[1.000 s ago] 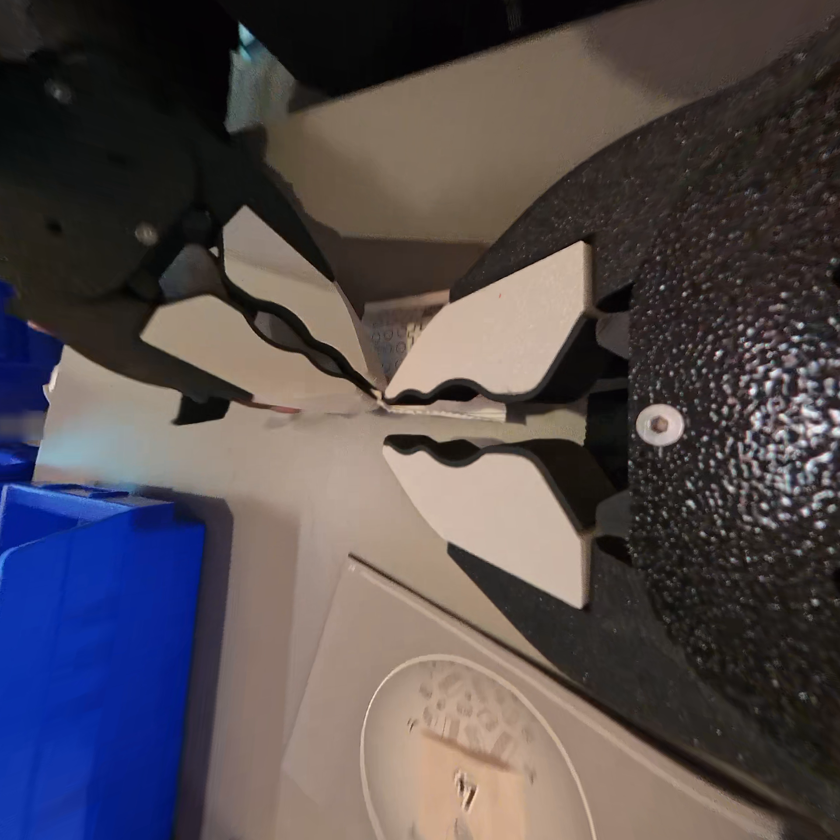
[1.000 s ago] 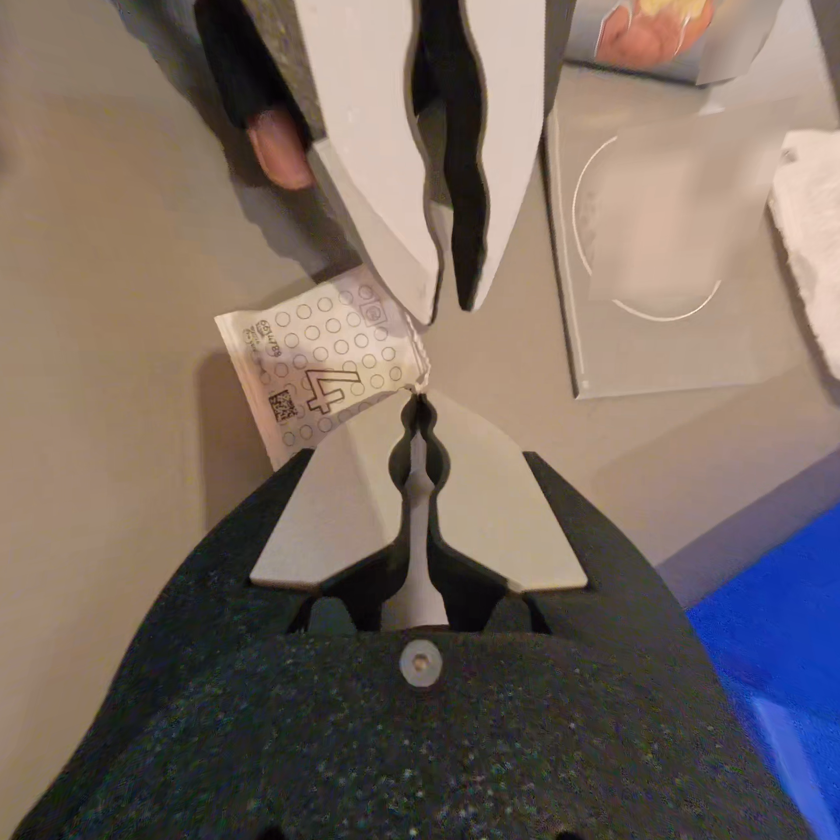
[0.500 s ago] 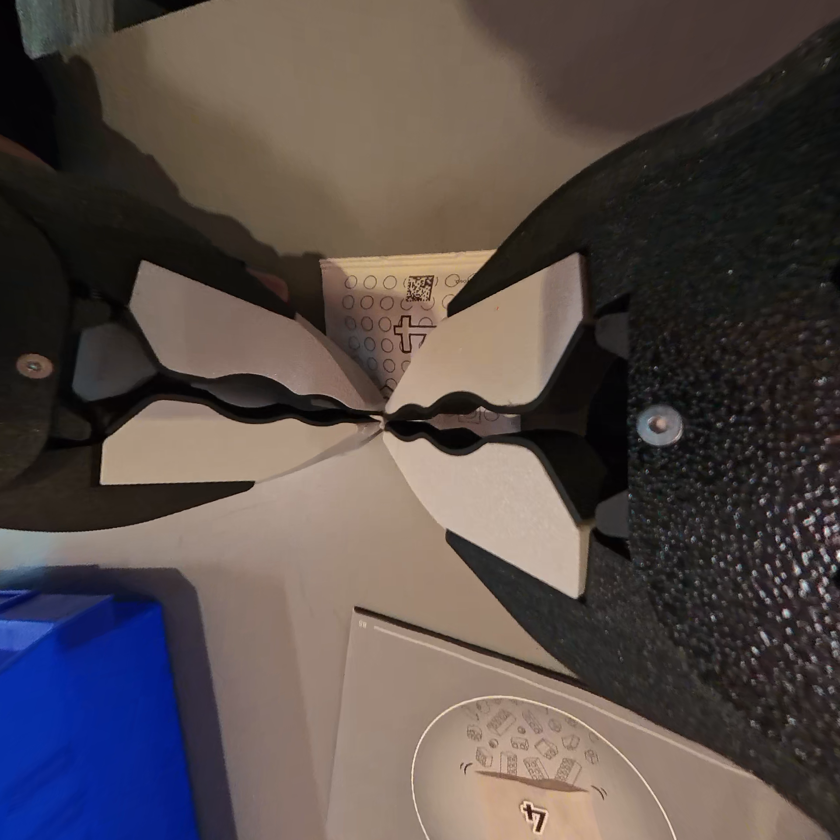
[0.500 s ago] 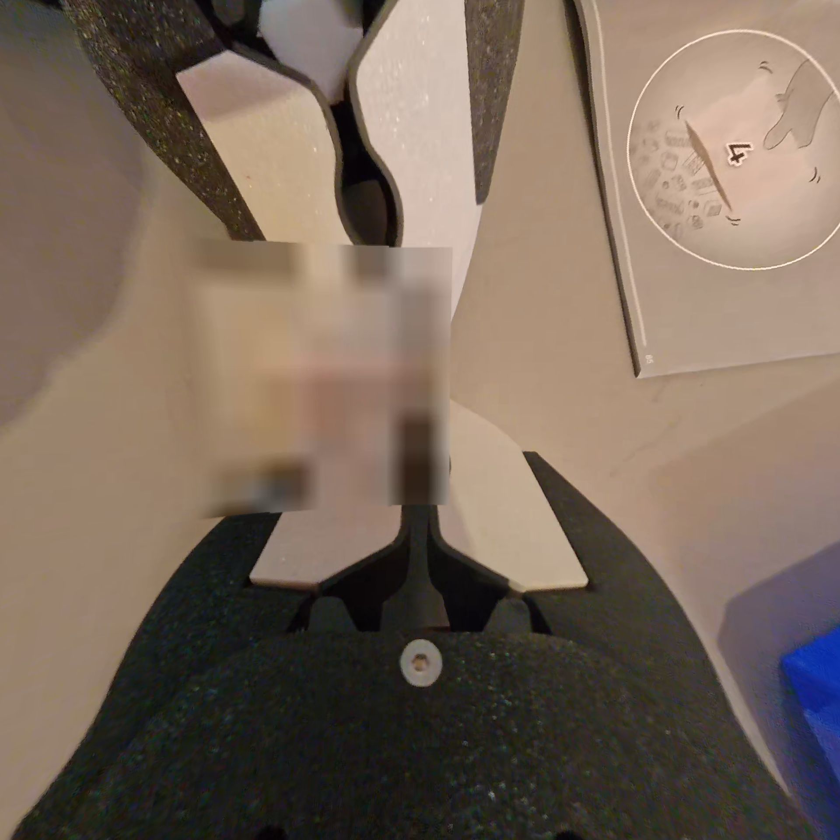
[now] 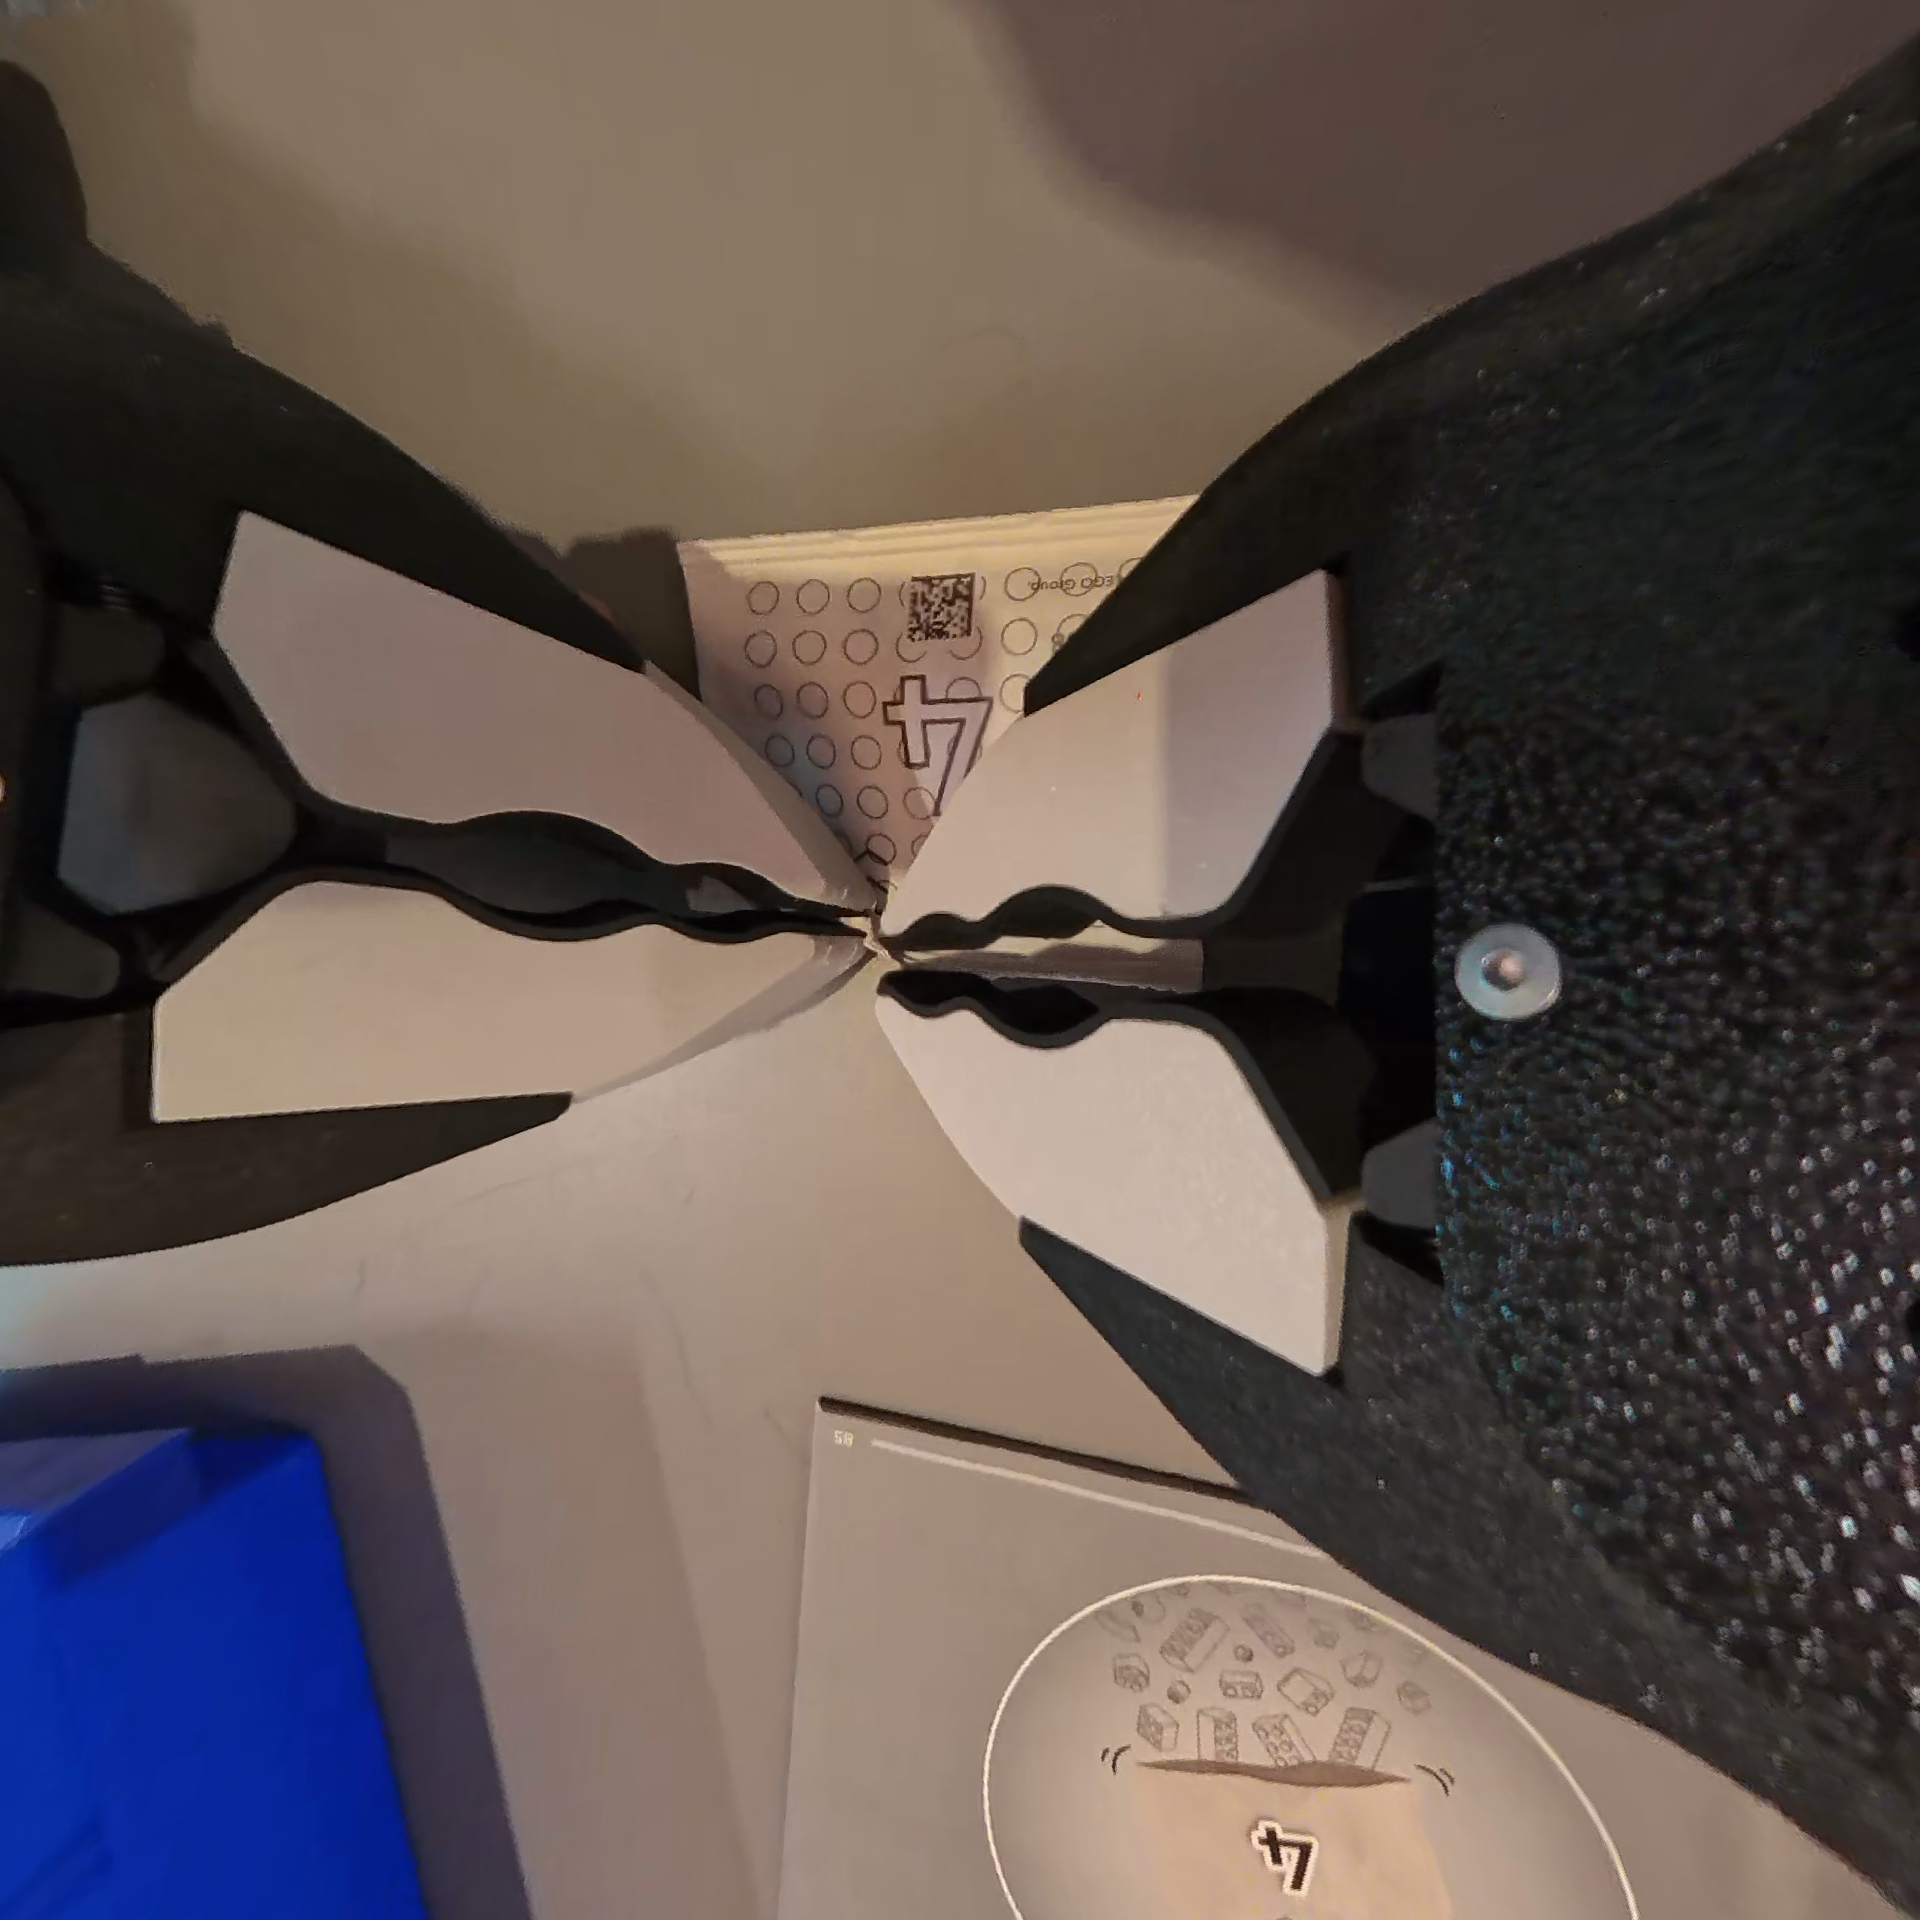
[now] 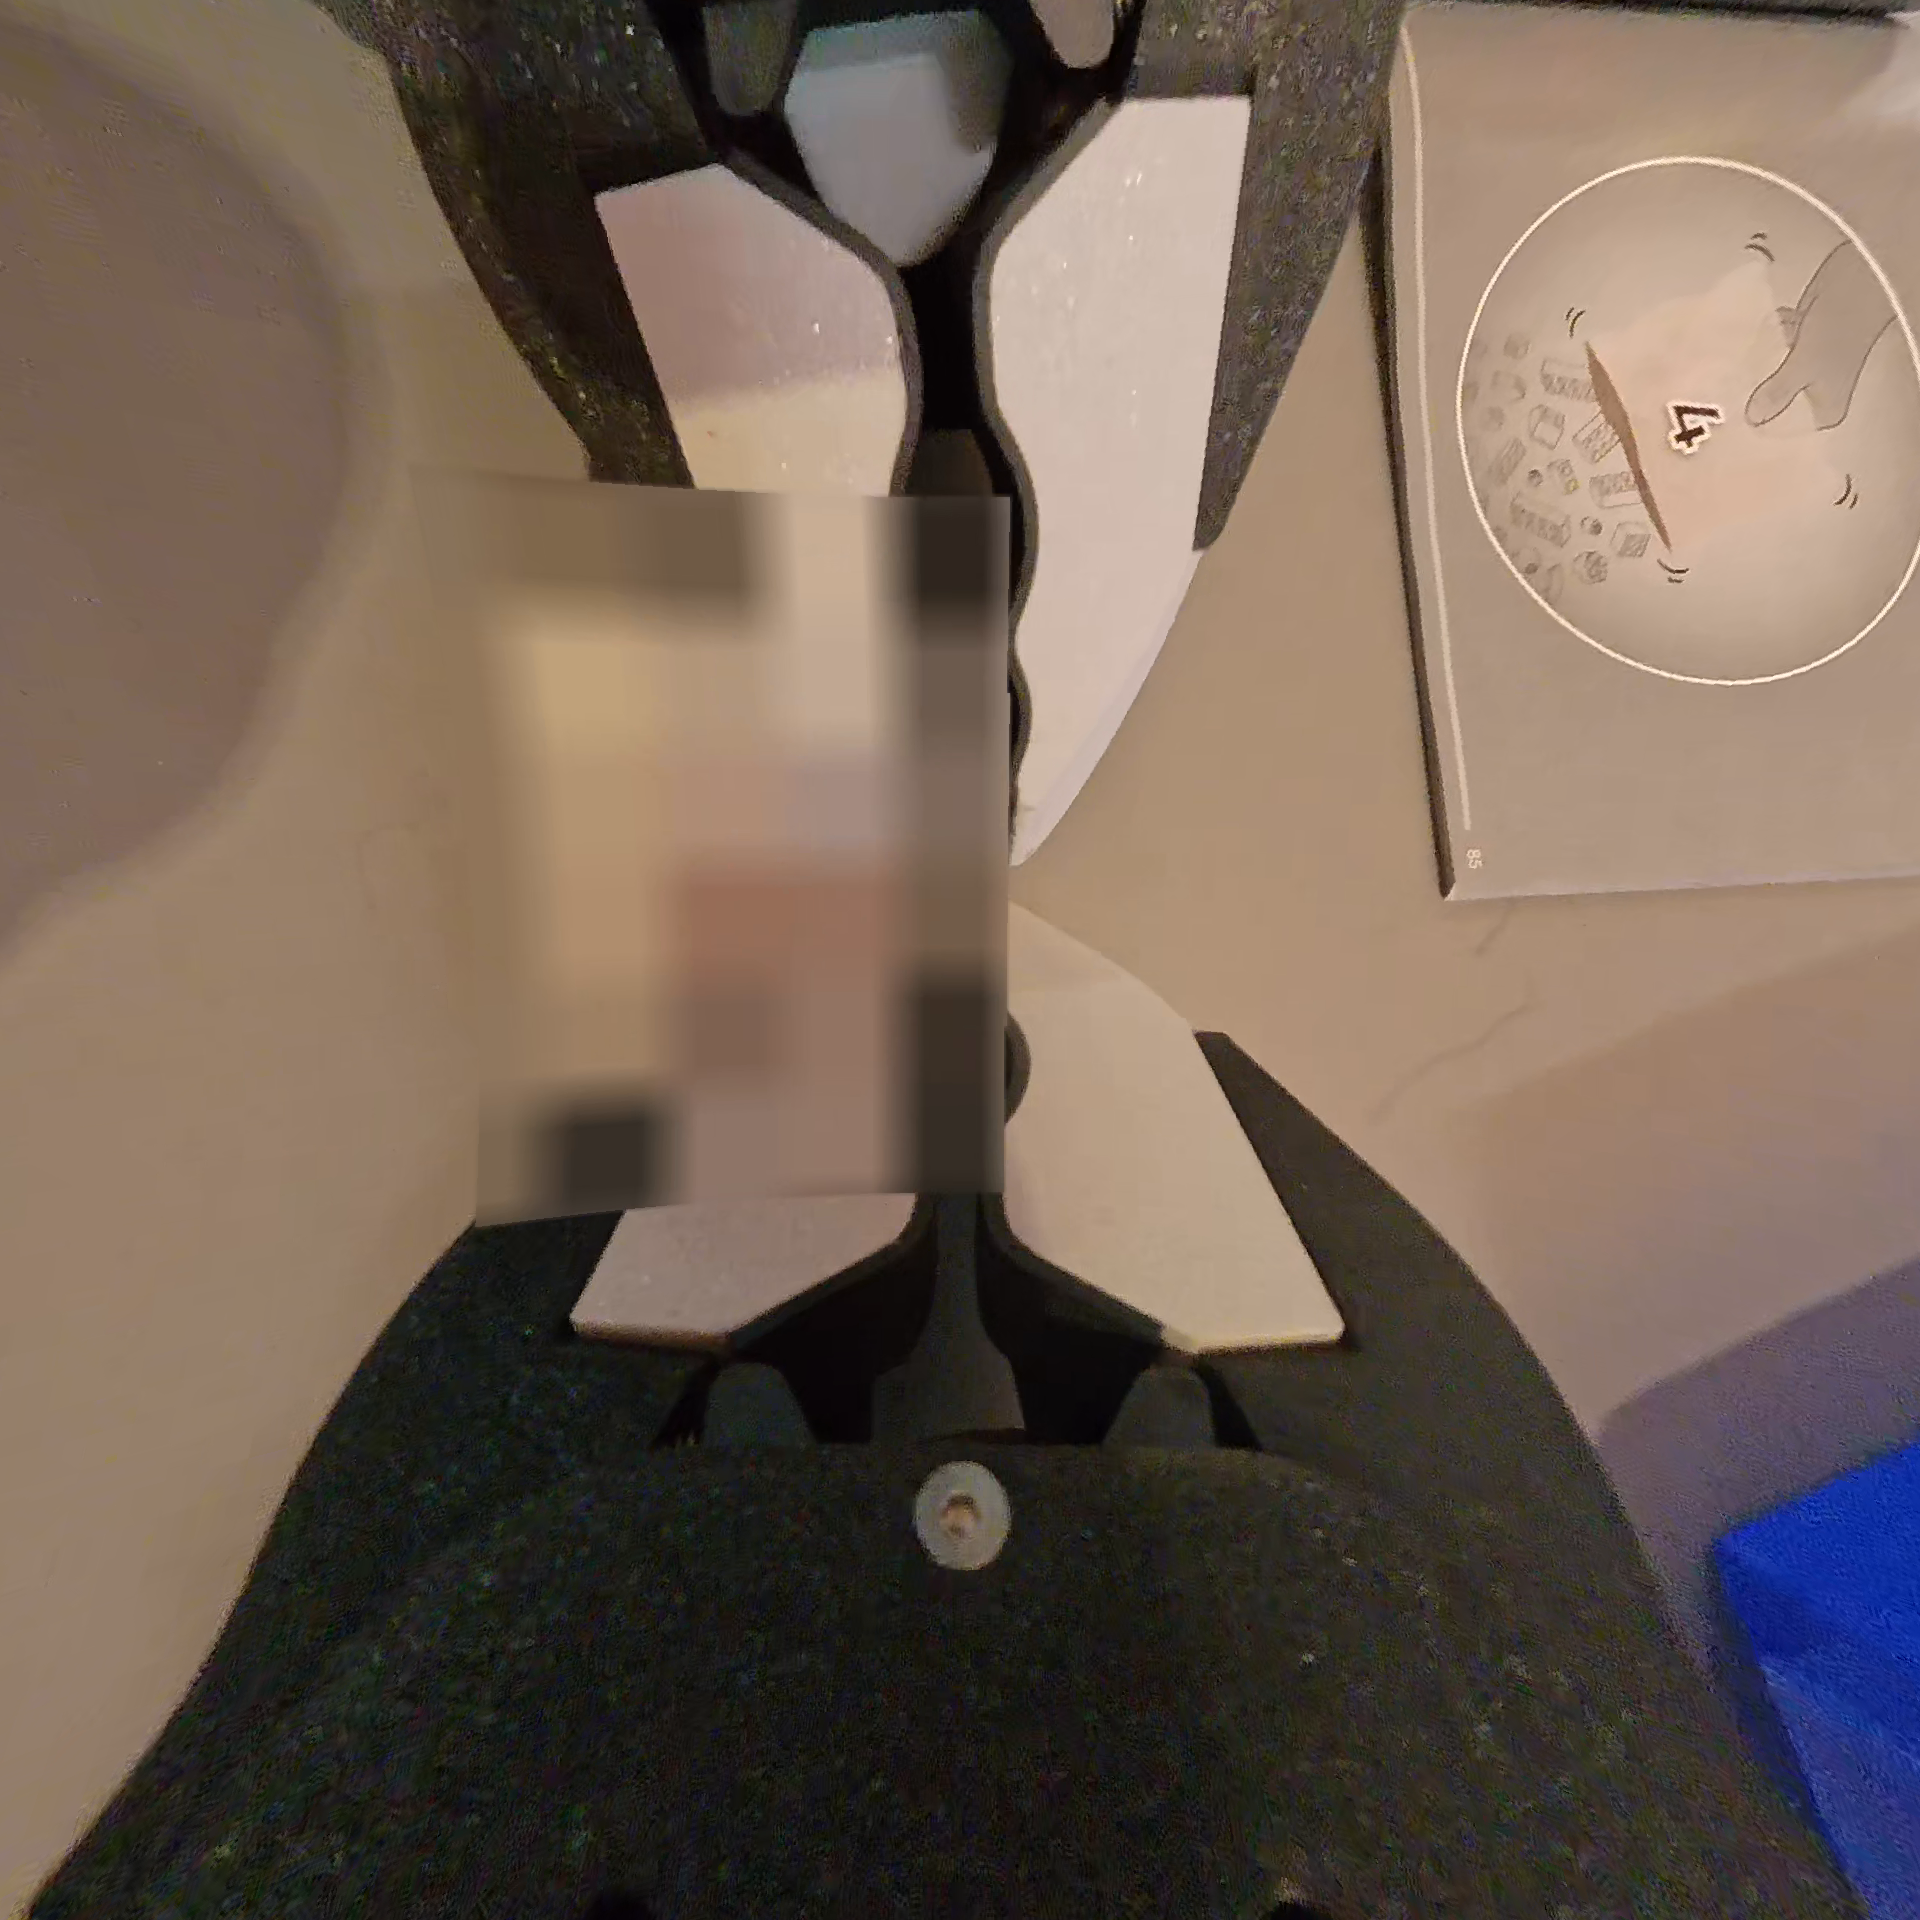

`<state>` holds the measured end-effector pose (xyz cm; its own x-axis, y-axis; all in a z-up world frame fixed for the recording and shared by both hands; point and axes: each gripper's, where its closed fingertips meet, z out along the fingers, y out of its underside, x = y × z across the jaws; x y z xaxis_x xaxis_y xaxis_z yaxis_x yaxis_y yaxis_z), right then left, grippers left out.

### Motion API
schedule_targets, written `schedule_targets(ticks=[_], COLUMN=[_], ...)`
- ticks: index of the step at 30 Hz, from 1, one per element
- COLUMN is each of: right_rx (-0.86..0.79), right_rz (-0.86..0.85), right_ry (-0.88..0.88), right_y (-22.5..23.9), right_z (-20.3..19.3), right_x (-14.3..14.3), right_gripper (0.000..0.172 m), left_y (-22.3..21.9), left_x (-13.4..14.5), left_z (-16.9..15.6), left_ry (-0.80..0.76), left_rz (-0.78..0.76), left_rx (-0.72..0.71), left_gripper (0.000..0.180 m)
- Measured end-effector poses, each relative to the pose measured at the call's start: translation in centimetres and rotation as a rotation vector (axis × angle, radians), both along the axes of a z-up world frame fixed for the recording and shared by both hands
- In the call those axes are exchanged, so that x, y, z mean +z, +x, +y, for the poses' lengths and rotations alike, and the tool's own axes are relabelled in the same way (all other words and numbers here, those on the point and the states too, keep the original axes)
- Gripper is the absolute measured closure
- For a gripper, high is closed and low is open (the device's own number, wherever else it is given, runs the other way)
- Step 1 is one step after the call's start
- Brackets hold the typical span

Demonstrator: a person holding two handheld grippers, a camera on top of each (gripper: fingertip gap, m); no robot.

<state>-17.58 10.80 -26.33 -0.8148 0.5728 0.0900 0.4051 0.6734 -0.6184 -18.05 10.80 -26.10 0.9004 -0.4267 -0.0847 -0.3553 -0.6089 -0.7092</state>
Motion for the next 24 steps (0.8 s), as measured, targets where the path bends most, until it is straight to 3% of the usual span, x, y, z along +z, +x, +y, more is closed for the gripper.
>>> schedule_targets(ticks=[24], right_rx=[0.144], right_rz=[0.300], right_ry=[0.179], right_y=[0.57], right_z=[0.78], right_x=[0.12], right_gripper=[0.172], left_y=[0.63], left_x=[-0.49], left_z=[0.66], left_ry=[-0.075], left_rz=[-0.065], left_rx=[0.045], left_gripper=[0.179])
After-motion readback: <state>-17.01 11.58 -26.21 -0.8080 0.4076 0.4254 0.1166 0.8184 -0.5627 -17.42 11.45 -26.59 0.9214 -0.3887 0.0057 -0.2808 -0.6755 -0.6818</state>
